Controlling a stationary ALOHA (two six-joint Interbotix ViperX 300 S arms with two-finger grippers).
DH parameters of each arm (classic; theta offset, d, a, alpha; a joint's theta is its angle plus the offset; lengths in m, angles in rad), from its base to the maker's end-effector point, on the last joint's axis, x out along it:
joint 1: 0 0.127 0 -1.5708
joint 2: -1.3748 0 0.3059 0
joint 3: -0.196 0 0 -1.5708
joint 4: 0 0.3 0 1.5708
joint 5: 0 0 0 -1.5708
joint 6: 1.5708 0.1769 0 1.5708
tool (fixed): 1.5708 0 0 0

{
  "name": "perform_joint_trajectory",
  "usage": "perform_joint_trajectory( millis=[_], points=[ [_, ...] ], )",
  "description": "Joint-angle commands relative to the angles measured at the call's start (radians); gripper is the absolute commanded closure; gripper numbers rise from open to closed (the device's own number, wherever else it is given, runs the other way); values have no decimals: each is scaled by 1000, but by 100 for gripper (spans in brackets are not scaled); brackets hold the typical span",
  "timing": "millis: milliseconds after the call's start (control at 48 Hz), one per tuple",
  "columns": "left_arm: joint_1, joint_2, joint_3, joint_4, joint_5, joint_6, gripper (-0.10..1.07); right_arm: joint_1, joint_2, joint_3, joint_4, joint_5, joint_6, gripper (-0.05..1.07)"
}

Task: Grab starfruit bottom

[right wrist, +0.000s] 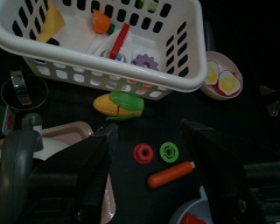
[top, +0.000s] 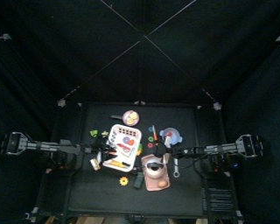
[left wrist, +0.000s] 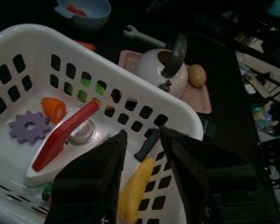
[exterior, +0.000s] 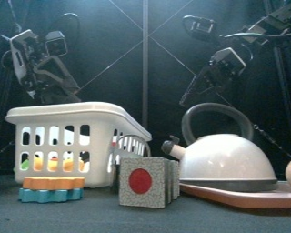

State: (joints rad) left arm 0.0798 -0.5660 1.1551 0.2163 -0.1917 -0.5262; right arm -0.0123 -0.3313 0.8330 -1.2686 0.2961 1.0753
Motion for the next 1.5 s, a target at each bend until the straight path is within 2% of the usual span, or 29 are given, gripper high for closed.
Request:
perform_joint_trajectory(
  millis=[0, 292, 438, 667, 812, 1000, 1062, 1292, 1479],
  points=[
    [3, 0, -34, 0, -9, -2, 21, -3, -11, -21, -2, -3, 0, 11],
    [15, 0, -81, 3, -6, 2, 21, -9, -9, -29, 0, -3, 0, 11],
    [60, 0, -81, 2, -8, -3, 21, -15, -5, -69, 21, -5, 3, 11],
    [167, 0, -87, 3, -14, 0, 21, -74, 86, -173, 121, -32, 2, 11],
    [212, 0, -84, 23, -11, 2, 21, -107, 140, -242, 215, -34, 2, 11],
    [241, 2, -72, 38, 5, 3, 21, -140, 153, -288, 321, -37, -3, 11],
    [238, 0, -67, 48, 41, 3, 21, -144, 155, -288, 325, -40, -2, 11],
    [233, 0, -89, 71, 304, 2, 21, -146, 169, -287, 333, -40, 2, 11],
    [235, -29, -98, 71, 321, -3, 21, -146, 181, -285, 333, -40, -2, 11]
  ],
)
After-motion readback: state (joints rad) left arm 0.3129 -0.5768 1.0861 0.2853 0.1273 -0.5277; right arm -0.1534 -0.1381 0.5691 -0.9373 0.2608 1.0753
